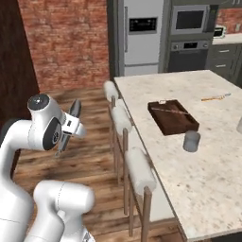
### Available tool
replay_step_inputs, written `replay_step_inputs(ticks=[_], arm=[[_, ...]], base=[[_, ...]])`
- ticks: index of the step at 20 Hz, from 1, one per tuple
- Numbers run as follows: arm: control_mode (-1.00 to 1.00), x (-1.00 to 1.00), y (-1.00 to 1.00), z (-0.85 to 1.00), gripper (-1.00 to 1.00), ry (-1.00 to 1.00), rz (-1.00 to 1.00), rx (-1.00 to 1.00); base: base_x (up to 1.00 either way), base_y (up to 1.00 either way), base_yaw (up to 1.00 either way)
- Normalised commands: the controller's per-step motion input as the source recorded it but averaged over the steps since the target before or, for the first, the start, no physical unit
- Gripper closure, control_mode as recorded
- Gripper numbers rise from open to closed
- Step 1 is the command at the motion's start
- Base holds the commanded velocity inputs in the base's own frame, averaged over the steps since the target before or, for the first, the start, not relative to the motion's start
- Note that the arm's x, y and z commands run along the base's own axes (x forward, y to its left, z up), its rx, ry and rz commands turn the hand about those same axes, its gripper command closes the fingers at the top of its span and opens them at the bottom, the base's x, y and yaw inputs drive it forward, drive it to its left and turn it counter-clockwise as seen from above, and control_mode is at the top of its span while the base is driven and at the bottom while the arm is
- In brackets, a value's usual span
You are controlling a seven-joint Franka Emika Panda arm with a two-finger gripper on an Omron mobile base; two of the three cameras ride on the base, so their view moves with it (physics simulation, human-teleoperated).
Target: Take the tongs from the drawer on the right and place them on the dining counter next to the tray containing the kebab skewer.
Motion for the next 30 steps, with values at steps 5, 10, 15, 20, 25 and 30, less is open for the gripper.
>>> replay_step_inputs(ticks=[5, 10, 15, 20, 25, 30], arm=[[1.0, 0.0, 0.0, 0.0, 1.0, 0.0, 0.0, 0.0], [1.0, 0.0, 0.0, 0.0, 1.0, 0.0, 0.0, 0.0], [1.0, 0.0, 0.0, 0.0, 1.0, 0.0, 0.0, 0.0], [1.0, 0.0, 0.0, 0.0, 1.0, 0.0, 0.0, 0.0], [1.0, 0.0, 0.0, 0.0, 1.0, 0.0, 0.0, 0.0], [1.0, 0.0, 0.0, 0.0, 1.0, 0.0, 0.0, 0.0]], base=[[0.55, 0.67, -0.46], [0.46, 0.68, -0.46], [0.37, 0.65, -0.45], [0.31, 0.7, -0.45], [0.37, 0.86, -0.44], [0.4, 0.76, -0.43]])
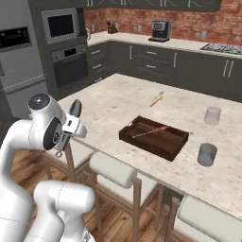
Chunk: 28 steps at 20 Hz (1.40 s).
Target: Take the tongs from the drawer on the right and place them on the dining counter next to the tray containing the kebab skewer.
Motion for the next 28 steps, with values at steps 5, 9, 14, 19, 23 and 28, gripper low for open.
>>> replay_step_inputs(ticks=[5, 9, 14, 19, 23, 28], arm=[[1.0, 0.0, 0.0, 0.0, 1.0, 0.0, 0.0, 0.0], [1.0, 0.0, 0.0, 0.0, 1.0, 0.0, 0.0, 0.0], [1.0, 0.0, 0.0, 0.0, 1.0, 0.0, 0.0, 0.0], [1.0, 0.0, 0.0, 0.0, 1.0, 0.0, 0.0, 0.0], [1.0, 0.0, 0.0, 0.0, 1.0, 0.0, 0.0, 0.0], [1.0, 0.0, 0.0, 0.0, 1.0, 0.0, 0.0, 0.0]], base=[[0.43, 0.43, -0.43], [0.37, 0.58, -0.44], [0.51, 0.48, -0.43], [0.77, 0.25, -0.31], [0.55, 0.34, -0.13], [0.5, 0.29, -0.05]])
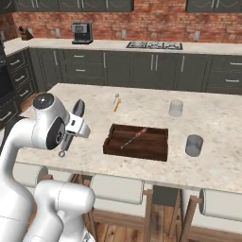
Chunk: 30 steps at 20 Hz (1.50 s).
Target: Take the tongs from the drawer on the right and place them on the dining counter next to the tray containing the kebab skewer.
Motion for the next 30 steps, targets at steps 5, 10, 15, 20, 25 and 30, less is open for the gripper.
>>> replay_step_inputs(ticks=[5, 10, 15, 20, 25, 30], arm=[[1.0, 0.0, 0.0, 0.0, 1.0, 0.0, 0.0, 0.0], [-1.0, 0.75, 0.11, -0.02, 1.0, 0.36, 0.0, 0.0], [-1.0, 0.99, 0.21, -0.02, 1.0, 0.4, 0.0, -0.02], [-1.0, 0.65, 0.05, -0.03, 1.0, 0.12, -0.01, -0.01], [-1.0, 0.7, 0.0, -0.26, 1.0, 0.14, -0.01, -0.03], [-1.0, 0.71, -0.09, -0.42, 1.0, 0.14, 0.0, -0.06]], base=[[0.45, 0.13, -0.01], [0.0, 0.0, 0.0], [0.0, 0.0, 0.0], [0.0, 0.0, 0.0], [0.0, 0.0, 0.0], [0.0, 0.0, 0.0]])
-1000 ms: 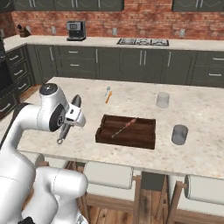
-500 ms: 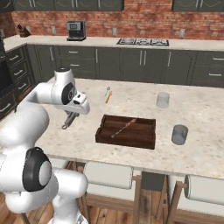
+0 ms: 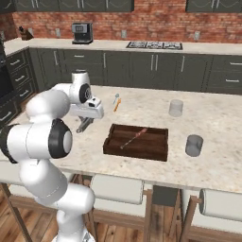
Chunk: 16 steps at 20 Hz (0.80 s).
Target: Take the tongs from the drawer on the right and place them on the dining counter next to the tray containing the kebab skewer.
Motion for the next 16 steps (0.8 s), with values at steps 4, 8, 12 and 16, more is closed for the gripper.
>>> replay_step_inputs(ticks=[4, 8, 12, 16], arm=[[-1.0, 0.18, -0.07, -0.32, 1.0, 0.05, 0.0, -0.01], [-1.0, 0.02, 0.0, -0.43, 1.0, 0.0, 0.06, 0.0], [-1.0, 0.01, 0.0, -0.47, 1.0, 0.0, 0.07, 0.0], [-1.0, 0.09, -0.01, -0.33, 1.0, -0.03, 0.04, 0.0]], base=[[0.0, 0.0, 0.0], [0.0, 0.0, 0.0], [0.0, 0.0, 0.0], [0.0, 0.0, 0.0]])
